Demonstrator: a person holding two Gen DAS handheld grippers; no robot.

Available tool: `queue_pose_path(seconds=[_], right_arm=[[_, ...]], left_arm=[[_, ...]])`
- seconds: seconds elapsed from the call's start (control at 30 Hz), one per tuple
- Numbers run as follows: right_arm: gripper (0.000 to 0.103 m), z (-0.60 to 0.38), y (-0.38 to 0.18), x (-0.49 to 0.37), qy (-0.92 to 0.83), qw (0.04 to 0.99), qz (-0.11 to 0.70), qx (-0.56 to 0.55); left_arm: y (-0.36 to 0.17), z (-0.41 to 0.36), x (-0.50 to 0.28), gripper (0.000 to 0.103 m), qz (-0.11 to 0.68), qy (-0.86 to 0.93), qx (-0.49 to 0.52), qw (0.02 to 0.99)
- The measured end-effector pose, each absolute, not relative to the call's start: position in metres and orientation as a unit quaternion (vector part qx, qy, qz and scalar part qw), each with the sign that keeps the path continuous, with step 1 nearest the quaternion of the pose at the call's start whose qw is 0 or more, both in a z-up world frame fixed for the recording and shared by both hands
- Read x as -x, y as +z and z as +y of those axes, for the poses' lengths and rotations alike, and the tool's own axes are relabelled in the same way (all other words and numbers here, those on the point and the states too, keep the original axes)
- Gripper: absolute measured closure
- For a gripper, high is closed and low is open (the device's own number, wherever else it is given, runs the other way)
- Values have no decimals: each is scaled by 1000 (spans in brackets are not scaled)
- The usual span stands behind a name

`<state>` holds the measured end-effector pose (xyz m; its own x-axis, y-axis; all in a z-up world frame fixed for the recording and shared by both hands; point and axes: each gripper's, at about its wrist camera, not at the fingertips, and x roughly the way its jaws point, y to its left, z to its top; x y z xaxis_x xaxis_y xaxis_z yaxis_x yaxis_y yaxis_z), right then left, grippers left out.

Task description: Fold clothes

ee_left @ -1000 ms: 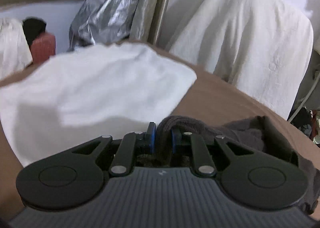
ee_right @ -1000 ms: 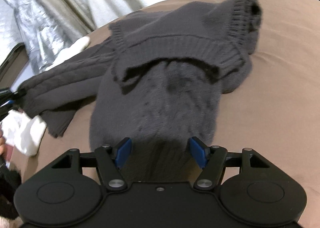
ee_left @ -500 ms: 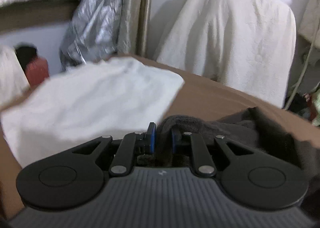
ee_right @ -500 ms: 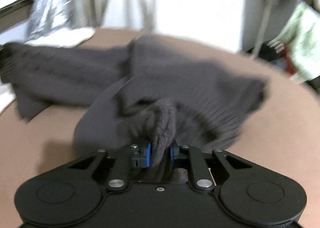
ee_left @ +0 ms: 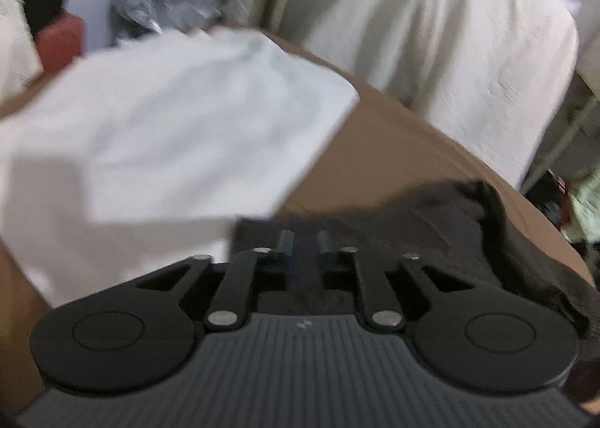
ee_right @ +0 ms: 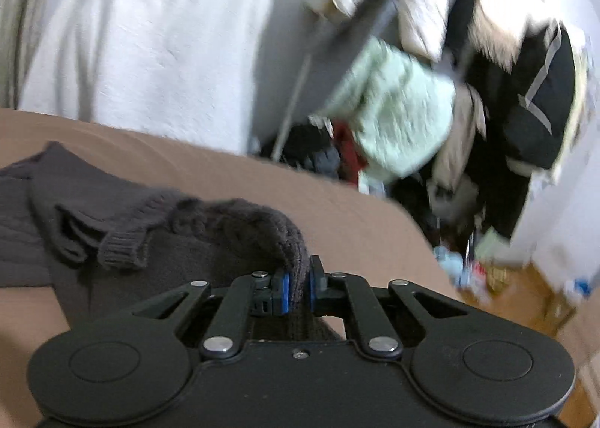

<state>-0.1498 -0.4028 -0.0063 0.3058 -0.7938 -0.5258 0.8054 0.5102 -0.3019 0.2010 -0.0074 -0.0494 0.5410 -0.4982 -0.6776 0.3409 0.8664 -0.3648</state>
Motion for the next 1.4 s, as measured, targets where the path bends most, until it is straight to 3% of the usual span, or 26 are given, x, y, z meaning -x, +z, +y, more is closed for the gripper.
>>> queue_pose_path(seconds=[0.07, 0.27, 0.37, 0.43, 0.57, 0.8, 0.9, 0.97, 1.03, 1.23, 1.27, 1.33, 1.37, 1.4], right_arm=[[94, -413, -17, 157, -500, 799, 331, -38], [93, -435, -53, 163, -482, 783, 375, -121], [93, -425, -55, 153, -495, 785, 369, -58], [93, -416, -53, 141, -487, 796, 359, -9], [93, -434, -34, 119, -454, 822, 343, -21], [93, -510, 16, 82, -500, 808, 309, 36], [88, -544, 6, 71, -506, 787, 353, 13], [77, -552, -7, 69, -505, 779, 370, 5], [49, -549, -20, 72, -500, 781, 373, 2], [47, -513, -34, 105, -456, 816, 350, -55], [47, -502, -33, 115, -448, 825, 338, -66], [39, -475, -33, 132, -436, 838, 319, -75], [38, -463, -35, 139, -428, 844, 314, -76], [38, -452, -38, 144, -419, 849, 312, -77]], left_arm=[[-57, -22, -198, 59, 422, -270, 81, 862], [-90, -73, -164, 53, 448, -362, 78, 814], [-123, -94, -140, 53, 494, -384, 100, 774], [-128, -112, -124, 53, 468, -372, 33, 801], [-124, -137, -106, 52, 382, -356, -84, 849], [-123, -155, -103, 48, 376, -344, -140, 849], [-122, -170, -108, 37, 366, -353, -169, 844], [-128, -179, -108, 32, 354, -362, -197, 840], [-131, -183, -105, 26, 340, -367, -216, 839], [-138, -199, -129, 4, 353, -363, -211, 836], [-139, -202, -134, 4, 356, -357, -204, 839], [-136, -206, -139, 21, 351, -335, -192, 853], [-134, -207, -139, 41, 345, -325, -193, 859], [-132, -208, -138, 49, 339, -317, -197, 864]])
